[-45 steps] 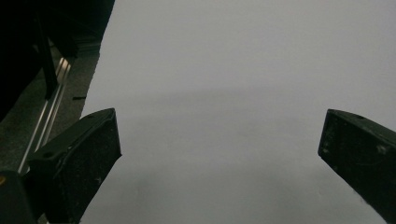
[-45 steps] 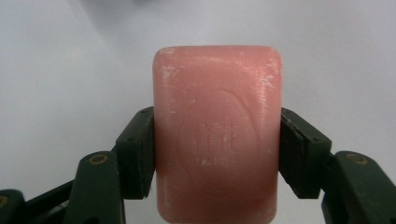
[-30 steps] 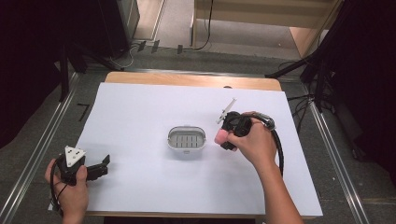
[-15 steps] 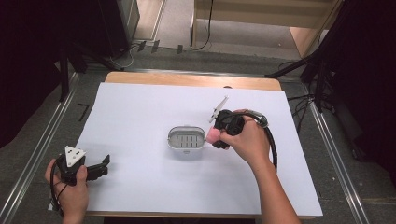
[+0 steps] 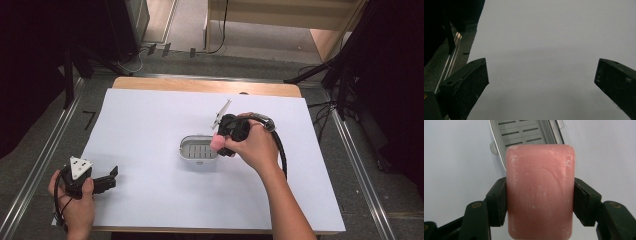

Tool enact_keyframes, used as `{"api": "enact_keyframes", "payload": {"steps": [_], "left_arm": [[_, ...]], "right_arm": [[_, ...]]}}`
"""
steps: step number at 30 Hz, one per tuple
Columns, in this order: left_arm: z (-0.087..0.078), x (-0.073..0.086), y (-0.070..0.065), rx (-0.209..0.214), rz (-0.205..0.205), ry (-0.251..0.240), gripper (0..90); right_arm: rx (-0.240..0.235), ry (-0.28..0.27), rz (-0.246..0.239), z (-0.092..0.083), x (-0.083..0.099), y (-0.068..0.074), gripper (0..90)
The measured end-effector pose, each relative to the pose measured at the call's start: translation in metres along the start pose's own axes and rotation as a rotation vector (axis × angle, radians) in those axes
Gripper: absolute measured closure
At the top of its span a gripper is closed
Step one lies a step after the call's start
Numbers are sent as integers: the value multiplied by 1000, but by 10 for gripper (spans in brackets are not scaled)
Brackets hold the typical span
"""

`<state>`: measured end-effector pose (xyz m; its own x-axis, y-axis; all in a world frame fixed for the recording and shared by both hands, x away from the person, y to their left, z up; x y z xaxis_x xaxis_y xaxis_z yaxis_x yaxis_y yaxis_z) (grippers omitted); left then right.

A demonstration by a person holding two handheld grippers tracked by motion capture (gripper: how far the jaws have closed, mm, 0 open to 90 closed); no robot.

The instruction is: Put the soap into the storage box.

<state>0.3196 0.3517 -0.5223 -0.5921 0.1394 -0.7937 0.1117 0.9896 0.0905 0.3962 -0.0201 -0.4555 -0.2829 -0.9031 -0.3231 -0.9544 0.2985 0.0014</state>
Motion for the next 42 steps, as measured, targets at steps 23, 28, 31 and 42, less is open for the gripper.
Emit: {"api": "enact_keyframes", "payload": {"steps": [23,28,31,42], "left_arm": [[0,0,0,6,5,5,0],[1,0,0,8,2,5,0],[0,0,0,8,1,6,0],[1,0,0,7,0,8,0]], "right_arm": [[-36,6,-139,26,-44,9,386],[-43,15,-165,31,-50,12,385],[-52,27,-176,37,-52,13,386],[-50,38,-207,45,-58,11,386]]}}
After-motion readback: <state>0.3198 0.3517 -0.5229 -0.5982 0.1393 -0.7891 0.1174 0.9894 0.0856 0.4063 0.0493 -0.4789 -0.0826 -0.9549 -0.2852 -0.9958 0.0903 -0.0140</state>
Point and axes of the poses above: each handheld gripper's, and its own axes: z roughly forward along the jaws, x roughly out of its underside, y roughly to its left, the point moved 10 cm from there along z, roughly forward along the jaws, and after that the axes turned 2 degrees about y, right-handed, at the moved point
